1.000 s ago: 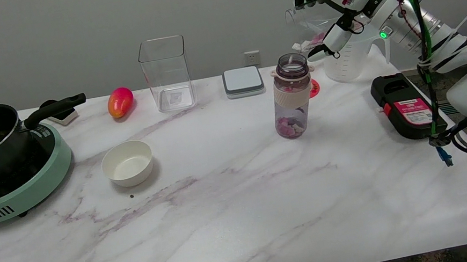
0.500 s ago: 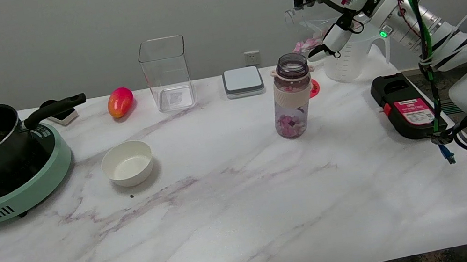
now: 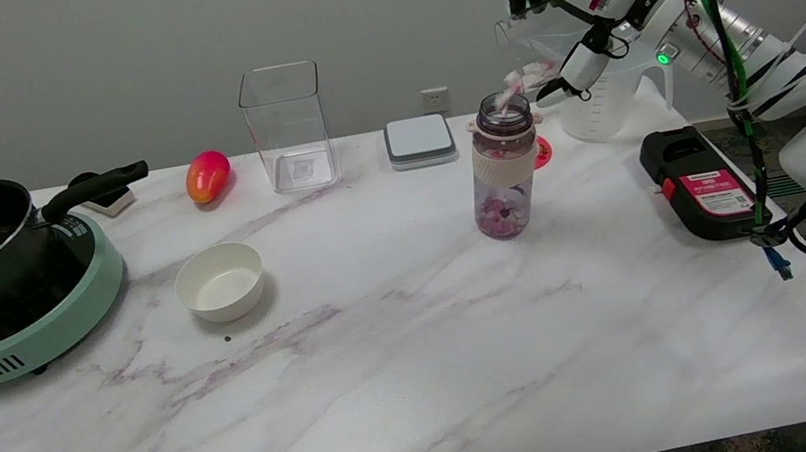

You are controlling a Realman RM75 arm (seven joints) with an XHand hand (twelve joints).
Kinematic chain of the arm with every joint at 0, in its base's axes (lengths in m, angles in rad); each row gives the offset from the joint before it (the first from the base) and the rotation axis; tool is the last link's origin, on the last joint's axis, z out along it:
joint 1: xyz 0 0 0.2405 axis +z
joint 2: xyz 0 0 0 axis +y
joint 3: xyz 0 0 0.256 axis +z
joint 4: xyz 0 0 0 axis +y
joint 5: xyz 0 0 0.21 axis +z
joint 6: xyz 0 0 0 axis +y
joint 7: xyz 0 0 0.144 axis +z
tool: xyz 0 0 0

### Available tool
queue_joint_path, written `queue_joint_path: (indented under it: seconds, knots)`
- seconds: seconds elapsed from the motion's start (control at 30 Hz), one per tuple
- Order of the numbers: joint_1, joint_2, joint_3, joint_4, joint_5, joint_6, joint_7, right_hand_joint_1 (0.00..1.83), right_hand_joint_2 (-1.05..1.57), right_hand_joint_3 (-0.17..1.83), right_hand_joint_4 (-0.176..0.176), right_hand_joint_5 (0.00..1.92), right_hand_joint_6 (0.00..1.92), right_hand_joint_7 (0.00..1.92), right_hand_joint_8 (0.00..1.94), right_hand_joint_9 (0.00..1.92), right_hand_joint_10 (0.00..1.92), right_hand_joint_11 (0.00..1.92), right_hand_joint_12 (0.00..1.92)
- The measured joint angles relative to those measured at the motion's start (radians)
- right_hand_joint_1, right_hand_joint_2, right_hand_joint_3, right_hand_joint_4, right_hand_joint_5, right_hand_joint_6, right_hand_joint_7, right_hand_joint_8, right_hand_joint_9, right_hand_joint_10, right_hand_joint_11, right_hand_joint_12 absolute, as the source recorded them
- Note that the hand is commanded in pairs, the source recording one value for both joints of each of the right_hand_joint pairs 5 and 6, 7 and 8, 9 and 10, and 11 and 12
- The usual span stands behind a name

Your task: Pour the contents of the measuring cup into the bottle.

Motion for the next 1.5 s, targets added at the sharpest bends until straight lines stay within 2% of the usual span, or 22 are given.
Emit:
queue_joint_path:
  seconds: [1.5]
  knots:
    - [0.009, 0.017, -0.006, -0.002, -0.060, -0.030, 0.011, 1.39, 1.07, 0.59, 0.000, 1.73, 1.73, 1.79, 1.79, 1.72, 1.72, 1.31, 1.31]
